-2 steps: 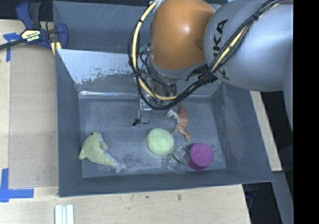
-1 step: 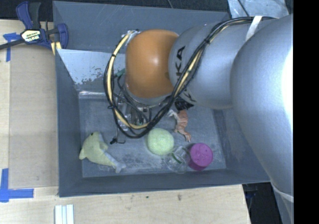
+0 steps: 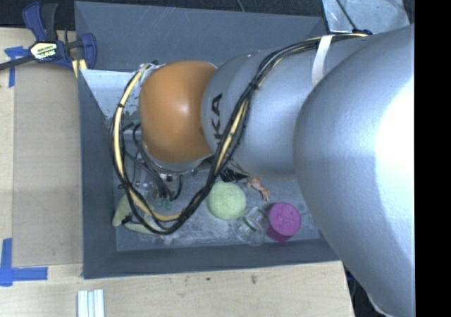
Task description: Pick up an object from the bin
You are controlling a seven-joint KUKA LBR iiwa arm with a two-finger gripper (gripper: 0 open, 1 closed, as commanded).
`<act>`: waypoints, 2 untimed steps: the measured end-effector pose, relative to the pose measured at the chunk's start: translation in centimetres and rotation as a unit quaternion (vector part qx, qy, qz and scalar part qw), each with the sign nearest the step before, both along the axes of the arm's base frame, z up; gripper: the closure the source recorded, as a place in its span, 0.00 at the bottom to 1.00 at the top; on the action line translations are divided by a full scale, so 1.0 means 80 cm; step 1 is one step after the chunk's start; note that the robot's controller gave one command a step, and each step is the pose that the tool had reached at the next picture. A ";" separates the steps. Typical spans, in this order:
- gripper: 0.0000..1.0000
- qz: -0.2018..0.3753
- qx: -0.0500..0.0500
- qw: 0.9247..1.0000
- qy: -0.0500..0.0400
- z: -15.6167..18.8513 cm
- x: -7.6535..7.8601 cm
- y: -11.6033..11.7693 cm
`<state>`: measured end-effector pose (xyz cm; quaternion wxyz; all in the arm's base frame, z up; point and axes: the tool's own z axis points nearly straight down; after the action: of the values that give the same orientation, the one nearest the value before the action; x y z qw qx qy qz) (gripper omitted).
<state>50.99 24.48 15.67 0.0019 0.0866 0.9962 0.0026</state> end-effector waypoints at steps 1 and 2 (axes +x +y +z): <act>0.00 -0.020 -0.002 1.000 0.001 -0.008 0.012 -0.021; 0.00 -0.047 -0.001 0.999 0.000 -0.099 -0.020 -0.007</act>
Offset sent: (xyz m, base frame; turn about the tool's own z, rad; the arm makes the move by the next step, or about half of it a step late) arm -0.0218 -0.0027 -0.0867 0.0996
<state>49.39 23.94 7.78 0.0022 0.1331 0.9911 0.0012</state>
